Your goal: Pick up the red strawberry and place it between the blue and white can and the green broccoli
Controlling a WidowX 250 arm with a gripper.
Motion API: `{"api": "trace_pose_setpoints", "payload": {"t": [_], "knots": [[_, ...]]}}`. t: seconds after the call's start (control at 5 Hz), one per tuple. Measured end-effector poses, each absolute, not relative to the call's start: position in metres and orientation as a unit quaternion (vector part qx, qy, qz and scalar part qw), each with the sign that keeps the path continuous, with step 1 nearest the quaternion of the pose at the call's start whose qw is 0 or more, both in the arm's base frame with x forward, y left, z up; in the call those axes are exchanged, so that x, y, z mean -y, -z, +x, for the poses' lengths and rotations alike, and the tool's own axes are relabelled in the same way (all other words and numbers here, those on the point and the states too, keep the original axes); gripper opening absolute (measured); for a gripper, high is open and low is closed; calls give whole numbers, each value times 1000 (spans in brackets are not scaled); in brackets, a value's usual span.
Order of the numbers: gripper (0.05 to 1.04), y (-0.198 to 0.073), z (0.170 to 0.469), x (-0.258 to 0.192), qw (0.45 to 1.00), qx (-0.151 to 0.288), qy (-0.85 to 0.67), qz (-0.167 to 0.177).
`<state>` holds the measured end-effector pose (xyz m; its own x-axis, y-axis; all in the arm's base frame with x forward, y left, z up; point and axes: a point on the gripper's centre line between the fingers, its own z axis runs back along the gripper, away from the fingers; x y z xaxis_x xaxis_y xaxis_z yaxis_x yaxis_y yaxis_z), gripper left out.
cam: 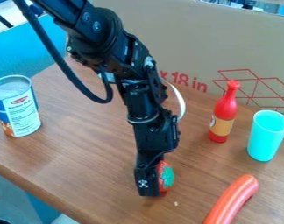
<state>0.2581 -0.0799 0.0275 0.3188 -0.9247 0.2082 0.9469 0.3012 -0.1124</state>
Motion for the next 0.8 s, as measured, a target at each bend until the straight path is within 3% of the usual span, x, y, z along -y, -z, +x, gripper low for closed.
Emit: {"api": "trace_pose_setpoints", "payload": {"t": [0.4, 0.6, 0.8], "knots": [[811, -30, 256, 68, 835, 56, 534, -122], [811, -61, 258, 54, 863, 82, 484, -118], [811, -93, 276, 34, 894, 127, 420, -91]]}}
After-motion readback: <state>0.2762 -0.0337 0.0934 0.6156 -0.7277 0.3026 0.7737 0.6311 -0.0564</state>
